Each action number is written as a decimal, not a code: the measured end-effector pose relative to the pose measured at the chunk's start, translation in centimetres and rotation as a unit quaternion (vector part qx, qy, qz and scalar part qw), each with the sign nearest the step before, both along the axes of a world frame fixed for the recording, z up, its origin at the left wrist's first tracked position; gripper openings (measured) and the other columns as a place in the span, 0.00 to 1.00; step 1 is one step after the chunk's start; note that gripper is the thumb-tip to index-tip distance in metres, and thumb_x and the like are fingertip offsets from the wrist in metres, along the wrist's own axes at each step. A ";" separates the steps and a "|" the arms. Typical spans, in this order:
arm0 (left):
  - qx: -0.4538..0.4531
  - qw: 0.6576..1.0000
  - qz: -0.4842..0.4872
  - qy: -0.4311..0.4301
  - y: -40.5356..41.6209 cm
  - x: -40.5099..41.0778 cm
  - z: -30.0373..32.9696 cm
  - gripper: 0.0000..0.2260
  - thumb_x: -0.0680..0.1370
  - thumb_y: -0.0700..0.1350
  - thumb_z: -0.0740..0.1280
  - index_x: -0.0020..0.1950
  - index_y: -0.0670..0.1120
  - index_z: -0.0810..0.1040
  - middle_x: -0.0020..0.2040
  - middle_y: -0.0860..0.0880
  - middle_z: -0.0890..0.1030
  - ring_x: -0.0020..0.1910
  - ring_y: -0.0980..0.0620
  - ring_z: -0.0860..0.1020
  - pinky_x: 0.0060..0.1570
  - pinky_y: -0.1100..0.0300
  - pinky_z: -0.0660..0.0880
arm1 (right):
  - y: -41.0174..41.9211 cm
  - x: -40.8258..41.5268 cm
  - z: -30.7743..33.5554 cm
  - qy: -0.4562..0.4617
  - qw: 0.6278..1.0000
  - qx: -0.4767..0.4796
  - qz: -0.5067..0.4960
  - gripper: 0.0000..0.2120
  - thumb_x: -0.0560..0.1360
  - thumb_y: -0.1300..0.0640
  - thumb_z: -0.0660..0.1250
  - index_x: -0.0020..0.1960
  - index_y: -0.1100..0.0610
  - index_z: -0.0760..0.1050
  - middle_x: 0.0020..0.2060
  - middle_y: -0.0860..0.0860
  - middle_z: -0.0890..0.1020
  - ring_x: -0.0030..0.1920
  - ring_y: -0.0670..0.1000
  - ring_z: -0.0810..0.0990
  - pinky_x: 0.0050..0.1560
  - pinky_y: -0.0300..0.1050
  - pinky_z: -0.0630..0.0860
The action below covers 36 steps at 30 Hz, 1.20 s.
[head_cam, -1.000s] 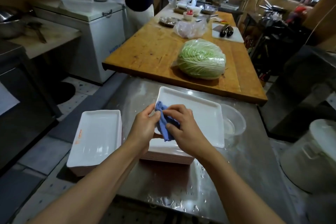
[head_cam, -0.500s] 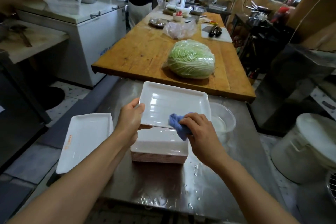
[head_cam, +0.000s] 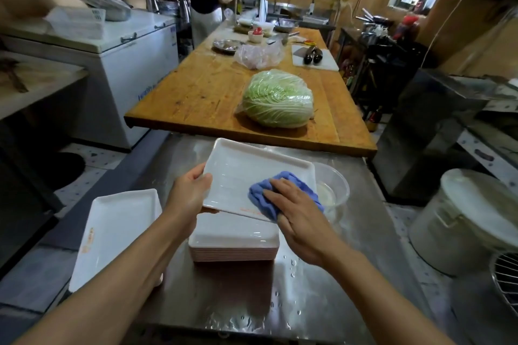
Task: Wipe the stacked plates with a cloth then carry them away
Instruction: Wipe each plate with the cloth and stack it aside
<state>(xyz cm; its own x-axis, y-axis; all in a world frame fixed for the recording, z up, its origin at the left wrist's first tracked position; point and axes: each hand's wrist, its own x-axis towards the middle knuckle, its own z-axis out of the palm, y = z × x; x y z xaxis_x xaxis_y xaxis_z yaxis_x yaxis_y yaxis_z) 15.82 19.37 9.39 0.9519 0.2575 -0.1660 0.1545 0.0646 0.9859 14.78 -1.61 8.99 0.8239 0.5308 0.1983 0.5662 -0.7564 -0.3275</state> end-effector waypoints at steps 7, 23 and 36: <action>0.022 0.999 -0.026 -0.031 -2.2 -0.8 0.2 0.15 0.81 0.39 0.56 0.52 0.59 0.76 0.42 0.50 0.83 0.38 0.50 0.82 0.32 0.57 0.79 | 4.5 2.7 1.1 -0.045 0.997 -0.063 0.011 0.25 0.81 0.51 0.52 0.77 0.48 0.51 0.77 0.46 0.48 0.76 0.47 0.42 0.75 0.49 0.40; -0.056 0.998 0.032 -0.021 0.4 -0.2 -0.1 0.13 0.81 0.38 0.57 0.58 0.47 0.78 0.45 0.47 0.82 0.41 0.49 0.80 0.36 0.56 0.77 | -3.9 3.1 1.3 -0.035 0.990 0.003 -0.138 0.17 0.80 0.57 0.58 0.68 0.55 0.68 0.71 0.50 0.63 0.63 0.53 0.69 0.56 0.50 0.72; -0.087 0.988 0.124 0.007 0.3 1.6 0.3 0.11 0.80 0.39 0.57 0.54 0.49 0.78 0.43 0.49 0.80 0.40 0.51 0.79 0.33 0.57 0.77 | -2.5 -2.1 0.4 -0.132 0.991 0.001 0.001 0.19 0.65 0.71 0.72 0.56 0.62 0.77 0.59 0.57 0.77 0.65 0.55 0.71 0.63 0.39 0.64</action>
<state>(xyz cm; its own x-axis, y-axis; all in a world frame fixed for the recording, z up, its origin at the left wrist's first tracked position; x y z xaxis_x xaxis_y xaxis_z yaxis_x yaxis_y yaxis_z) 17.47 19.69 9.67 0.8609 0.4484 -0.2405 0.1253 0.2712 0.9543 12.73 -4.09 9.39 0.7423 0.5315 0.4081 0.6337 -0.7547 -0.1698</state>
